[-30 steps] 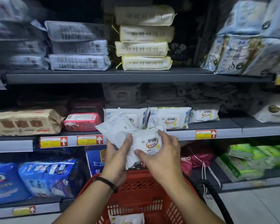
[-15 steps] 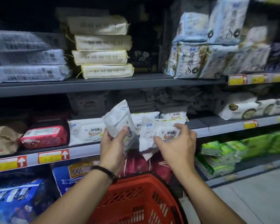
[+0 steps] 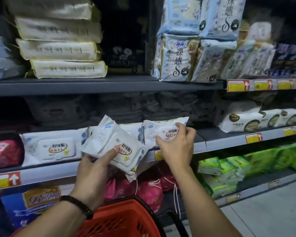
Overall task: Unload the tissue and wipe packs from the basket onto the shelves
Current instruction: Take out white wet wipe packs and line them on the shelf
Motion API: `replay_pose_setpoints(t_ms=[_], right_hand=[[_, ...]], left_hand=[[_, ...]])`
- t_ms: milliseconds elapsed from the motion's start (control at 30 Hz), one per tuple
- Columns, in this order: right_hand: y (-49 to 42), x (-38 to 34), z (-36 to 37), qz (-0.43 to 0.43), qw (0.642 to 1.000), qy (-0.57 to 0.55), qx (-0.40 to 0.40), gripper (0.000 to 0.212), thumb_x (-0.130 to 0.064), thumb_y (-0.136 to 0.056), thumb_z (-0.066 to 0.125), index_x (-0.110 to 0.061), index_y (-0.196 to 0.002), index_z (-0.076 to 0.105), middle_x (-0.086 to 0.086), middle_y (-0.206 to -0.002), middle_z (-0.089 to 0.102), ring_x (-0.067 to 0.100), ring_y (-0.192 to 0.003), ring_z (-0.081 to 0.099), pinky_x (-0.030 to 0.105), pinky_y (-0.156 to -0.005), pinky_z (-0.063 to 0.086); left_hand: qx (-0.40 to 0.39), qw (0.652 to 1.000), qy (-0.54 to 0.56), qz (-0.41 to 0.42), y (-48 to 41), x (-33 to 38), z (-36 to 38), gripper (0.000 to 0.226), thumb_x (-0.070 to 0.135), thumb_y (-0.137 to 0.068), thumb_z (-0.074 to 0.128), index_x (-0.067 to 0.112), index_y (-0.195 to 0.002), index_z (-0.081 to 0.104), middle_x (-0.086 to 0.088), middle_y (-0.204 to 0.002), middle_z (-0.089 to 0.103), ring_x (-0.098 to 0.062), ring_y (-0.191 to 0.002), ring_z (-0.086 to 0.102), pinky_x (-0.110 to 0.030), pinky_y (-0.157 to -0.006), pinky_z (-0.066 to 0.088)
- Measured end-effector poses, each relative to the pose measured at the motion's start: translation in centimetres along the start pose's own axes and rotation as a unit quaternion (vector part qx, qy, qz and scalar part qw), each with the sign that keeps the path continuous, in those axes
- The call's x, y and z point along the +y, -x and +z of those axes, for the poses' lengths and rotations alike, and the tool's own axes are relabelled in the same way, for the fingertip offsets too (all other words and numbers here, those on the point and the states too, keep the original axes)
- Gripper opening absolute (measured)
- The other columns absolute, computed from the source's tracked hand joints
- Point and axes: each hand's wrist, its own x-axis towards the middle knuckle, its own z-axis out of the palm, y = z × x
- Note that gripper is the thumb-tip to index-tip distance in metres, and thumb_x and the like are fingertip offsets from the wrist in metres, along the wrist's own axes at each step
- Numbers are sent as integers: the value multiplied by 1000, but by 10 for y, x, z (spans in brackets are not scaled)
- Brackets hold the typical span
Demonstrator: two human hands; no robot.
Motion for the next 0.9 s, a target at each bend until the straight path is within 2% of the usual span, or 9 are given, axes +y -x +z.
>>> replay_pose_setpoints(t_ms=[100,233,433,567,633,700,733,800,900], right_hand=[[-6,3,6,3,1000,-11,-4,81,-46,-71,88,-20,-141,56,5,-135,41,31,-117,58,37,-96,51],[-10,10,6,-7,1000,-14,-15,81,-48,-72,92,-21,-139,55,3,-133,40,28,-116,58,38,-96,53],[-10,15,2,-8,997,-12,-70,85,-47,-77,90,-25,-150,53,2,-141,41,28,-125,56,39,-104,52],[-23,18,-25,7,993,-55,-104,67,-35,-92,78,-18,-152,55,10,-141,55,29,-132,55,32,-111,39],[-28,18,-45,17,995,-45,-89,51,-32,-92,76,-16,-139,66,12,-129,65,30,-123,61,32,-102,42],[-33,14,-69,41,993,-42,-98,27,-34,-89,78,-20,-112,76,4,-106,74,25,-106,68,29,-84,46],[-35,12,-81,58,990,-47,-123,21,-38,-87,79,-22,-100,76,-1,-94,75,23,-98,71,28,-77,46],[-38,6,-102,73,974,-56,-206,34,-54,-79,81,-24,-93,73,-5,-89,75,19,-90,72,27,-71,49],[-34,-2,-118,40,951,-50,-301,71,-79,-55,76,-28,-104,67,-9,-103,76,13,-96,72,34,-87,59]], left_hand=[[5,1000,3,-29,4,-9,7,30,10,-97,69,10,-126,70,-13,-113,80,-32,-102,79,-39,-68,67],[-6,997,18,-69,12,-14,20,32,8,-98,66,4,-129,67,-17,-114,80,-35,-101,79,-44,-73,68],[-17,998,-9,-56,21,-19,33,34,6,-97,68,6,-131,66,-15,-114,80,-29,-103,79,-43,-77,67],[-12,999,-30,-37,27,-21,42,32,6,-96,71,11,-128,68,-12,-116,80,-24,-94,80,-31,-68,66],[-15,999,-22,-34,31,-22,52,34,4,-96,70,10,-129,68,-12,-117,80,-30,-100,79,-38,-78,67],[-30,999,-9,-35,34,-23,67,37,2,-96,69,9,-132,66,-14,-120,78,-36,-109,76,-54,-96,61],[-35,999,-3,-34,35,-24,76,37,1,-96,69,9,-132,66,-14,-120,78,-36,-111,76,-56,-101,58],[-42,999,4,-35,36,-26,95,33,3,-97,69,11,-128,68,-13,-118,79,-33,-110,76,-52,-101,58],[-75,996,12,-53,35,-30,126,22,10,-102,63,15,-122,71,-12,-117,79,-27,-104,77,-42,-90,60]])
